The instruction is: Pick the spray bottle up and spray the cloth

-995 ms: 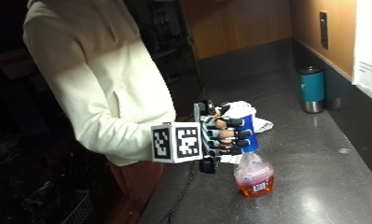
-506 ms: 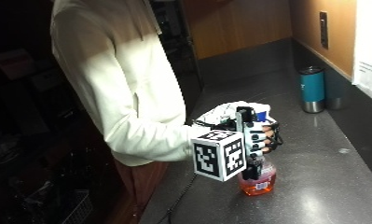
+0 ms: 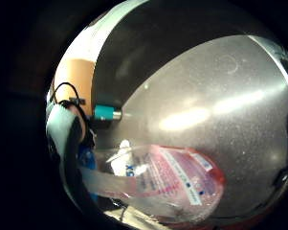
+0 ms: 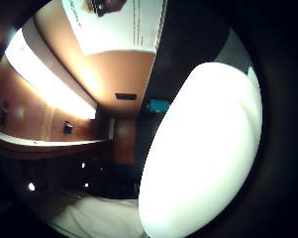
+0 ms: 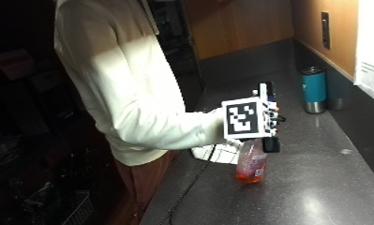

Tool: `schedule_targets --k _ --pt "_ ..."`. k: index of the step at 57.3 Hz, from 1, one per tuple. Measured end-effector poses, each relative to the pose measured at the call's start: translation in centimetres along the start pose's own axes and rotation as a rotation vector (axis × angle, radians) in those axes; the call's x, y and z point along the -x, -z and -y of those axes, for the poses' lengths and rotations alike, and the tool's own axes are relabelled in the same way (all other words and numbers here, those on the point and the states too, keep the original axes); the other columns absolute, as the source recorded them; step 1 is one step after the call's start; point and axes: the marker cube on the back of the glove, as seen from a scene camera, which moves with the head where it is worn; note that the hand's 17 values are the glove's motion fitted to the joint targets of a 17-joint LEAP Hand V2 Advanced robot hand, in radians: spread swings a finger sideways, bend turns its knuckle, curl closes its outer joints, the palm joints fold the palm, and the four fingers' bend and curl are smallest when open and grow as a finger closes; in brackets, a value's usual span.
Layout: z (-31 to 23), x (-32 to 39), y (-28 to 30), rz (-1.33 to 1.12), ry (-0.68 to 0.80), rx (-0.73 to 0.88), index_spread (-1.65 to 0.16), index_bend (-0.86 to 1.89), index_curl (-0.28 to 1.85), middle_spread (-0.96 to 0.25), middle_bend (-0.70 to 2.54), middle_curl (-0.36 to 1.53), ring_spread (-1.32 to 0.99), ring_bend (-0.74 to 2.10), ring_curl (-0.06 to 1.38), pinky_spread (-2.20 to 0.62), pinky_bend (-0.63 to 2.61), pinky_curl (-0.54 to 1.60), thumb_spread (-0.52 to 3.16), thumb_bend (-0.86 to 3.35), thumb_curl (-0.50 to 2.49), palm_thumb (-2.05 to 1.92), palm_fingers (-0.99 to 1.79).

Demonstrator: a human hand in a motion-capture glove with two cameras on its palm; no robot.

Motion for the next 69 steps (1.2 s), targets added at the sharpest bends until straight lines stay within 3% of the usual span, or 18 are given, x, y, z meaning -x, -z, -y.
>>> schedule_targets --k 23,48,69 --pt "-5.0 7.9 -5.4 -0.365 0.183 0.374 -0.23 0.37 0.53 -0.15 0.62 0.53 -0.18 0.69 0.48 -0.23 0.33 0.39 0.06 -0.03 0.72 1.02 1.38" --pt "-10.5 16.9 -14.0 -0.879 0.427 0.641 -0.24 0.38 0.55 -0.15 0.64 0.53 -0.18 0.71 0.48 -0.23 0.35 0.40 0.03 -0.03 0.74 1.01 1.38" --pt "-14.4 15.8 -21.5 -1.124 0.365 0.727 -0.24 0.37 0.56 -0.15 0.65 0.53 -0.18 0.71 0.48 -0.23 0.35 0.40 0.03 -0.03 0.75 1.01 1.38"
